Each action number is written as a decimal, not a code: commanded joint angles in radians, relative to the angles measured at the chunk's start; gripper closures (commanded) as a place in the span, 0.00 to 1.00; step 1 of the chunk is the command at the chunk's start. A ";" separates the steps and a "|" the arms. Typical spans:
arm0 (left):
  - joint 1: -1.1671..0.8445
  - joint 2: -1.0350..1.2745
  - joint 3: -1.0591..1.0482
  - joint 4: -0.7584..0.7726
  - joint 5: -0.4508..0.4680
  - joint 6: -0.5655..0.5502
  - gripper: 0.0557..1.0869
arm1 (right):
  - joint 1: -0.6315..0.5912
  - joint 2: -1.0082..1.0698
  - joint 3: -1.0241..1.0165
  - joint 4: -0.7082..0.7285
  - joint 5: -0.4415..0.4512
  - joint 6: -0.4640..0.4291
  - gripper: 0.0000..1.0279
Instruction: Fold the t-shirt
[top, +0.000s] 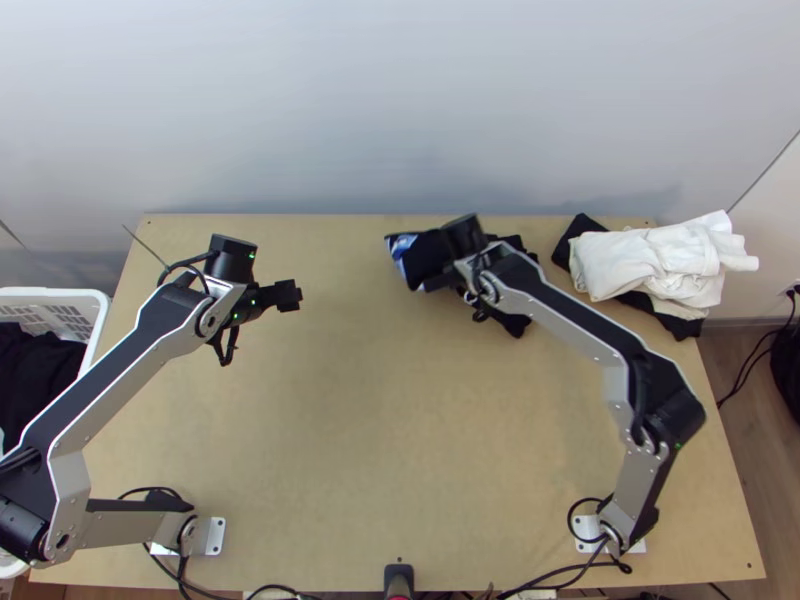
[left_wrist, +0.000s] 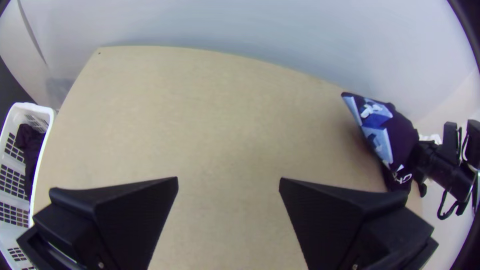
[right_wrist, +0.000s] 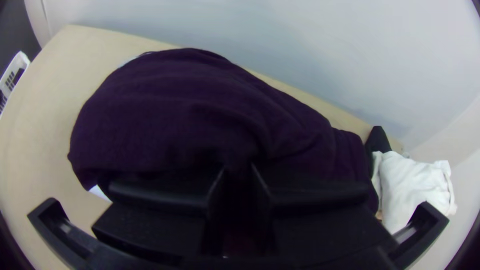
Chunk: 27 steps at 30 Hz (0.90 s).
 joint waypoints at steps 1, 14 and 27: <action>0.002 -0.015 -0.004 -0.001 0.002 0.001 0.04 | -0.028 -0.097 0.049 -0.055 -0.002 0.050 0.97; 0.021 -0.044 -0.029 -0.001 0.002 -0.002 0.04 | -0.281 -0.306 0.127 -0.092 -0.004 0.108 0.97; 0.019 -0.047 -0.055 -0.002 0.002 -0.002 0.04 | -0.672 -0.441 0.216 -0.094 -0.007 0.099 0.97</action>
